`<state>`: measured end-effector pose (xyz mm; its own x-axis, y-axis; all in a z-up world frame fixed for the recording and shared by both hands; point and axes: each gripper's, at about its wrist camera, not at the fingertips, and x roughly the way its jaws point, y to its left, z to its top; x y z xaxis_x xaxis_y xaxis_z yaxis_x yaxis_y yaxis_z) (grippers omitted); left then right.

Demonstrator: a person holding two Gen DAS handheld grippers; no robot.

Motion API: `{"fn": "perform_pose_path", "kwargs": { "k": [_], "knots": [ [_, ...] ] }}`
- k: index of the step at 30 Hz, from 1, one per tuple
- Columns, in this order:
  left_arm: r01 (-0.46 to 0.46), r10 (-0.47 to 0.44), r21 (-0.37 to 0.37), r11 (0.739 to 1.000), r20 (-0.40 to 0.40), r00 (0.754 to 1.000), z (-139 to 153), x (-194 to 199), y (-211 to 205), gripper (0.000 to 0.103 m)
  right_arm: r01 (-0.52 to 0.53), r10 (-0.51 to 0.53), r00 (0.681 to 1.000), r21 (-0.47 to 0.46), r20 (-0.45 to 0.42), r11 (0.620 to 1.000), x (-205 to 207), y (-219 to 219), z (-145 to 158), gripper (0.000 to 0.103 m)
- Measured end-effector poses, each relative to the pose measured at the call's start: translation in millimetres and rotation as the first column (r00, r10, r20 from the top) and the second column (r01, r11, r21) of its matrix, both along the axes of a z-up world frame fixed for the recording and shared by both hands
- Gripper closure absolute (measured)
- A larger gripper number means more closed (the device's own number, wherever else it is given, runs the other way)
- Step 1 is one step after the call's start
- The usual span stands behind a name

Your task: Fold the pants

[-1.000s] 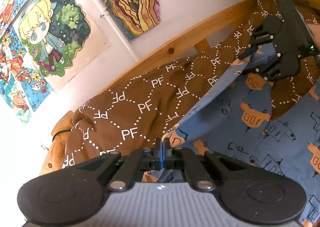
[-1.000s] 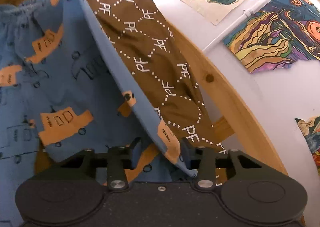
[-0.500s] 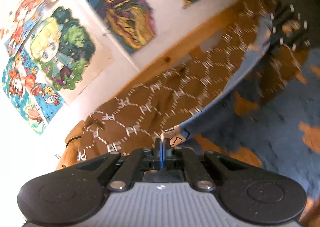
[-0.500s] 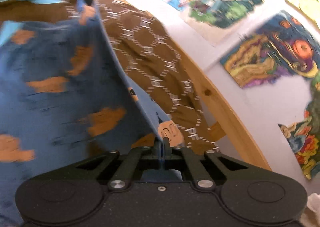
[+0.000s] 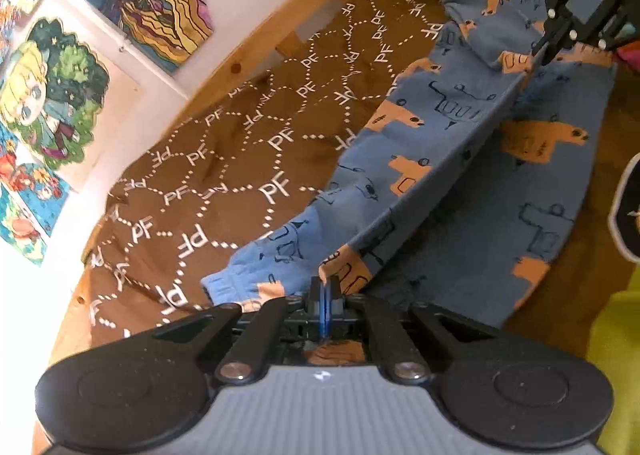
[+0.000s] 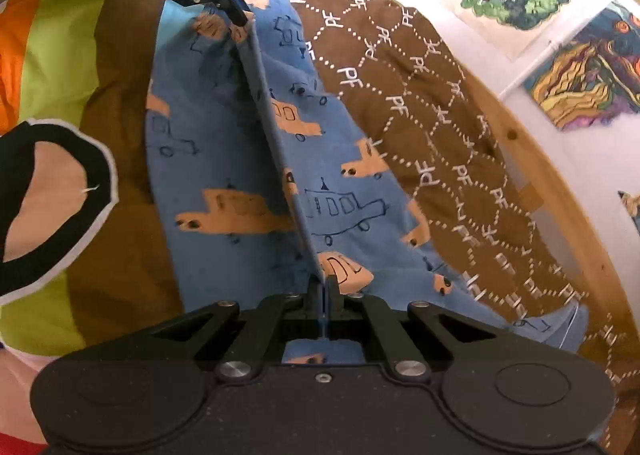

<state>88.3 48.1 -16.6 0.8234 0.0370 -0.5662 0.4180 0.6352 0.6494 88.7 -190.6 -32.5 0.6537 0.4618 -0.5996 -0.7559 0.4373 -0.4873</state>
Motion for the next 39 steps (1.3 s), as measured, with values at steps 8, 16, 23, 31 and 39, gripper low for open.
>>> {"fn": "perform_pose_path", "kwargs": {
  "k": [8, 16, 23, 31, 39],
  "knots": [
    [0.013, -0.013, -0.010, 1.000, -0.054, 0.998, -11, -13, 1, 0.103, 0.016, -0.016, 0.999, 0.008, -0.032, 1.000, -6, -8, 2, 0.103],
    [0.027, -0.027, -0.002, 1.000, -0.106, 0.994, -21, -27, 6, 0.103, 0.036, -0.035, 0.997, 0.011, -0.064, 0.999, -25, -7, -6, 0.103],
    [0.030, -0.031, -0.006, 1.000, -0.131, 0.991, -25, -28, 7, 0.103, 0.040, -0.040, 0.998, 0.001, -0.052, 0.999, -31, -4, -6, 0.103],
    [0.047, -0.047, -0.007, 0.999, -0.172, 0.984, -28, -25, 7, 0.101, 0.063, -0.062, 0.994, 0.006, -0.084, 0.998, -34, -6, -13, 0.103],
    [-0.047, -0.017, -0.268, 0.962, -0.228, 0.973, 0, -22, -2, 0.041, 0.136, -0.132, 0.988, 0.046, -0.082, 0.990, -42, -17, -4, 0.061]
  ]
}}
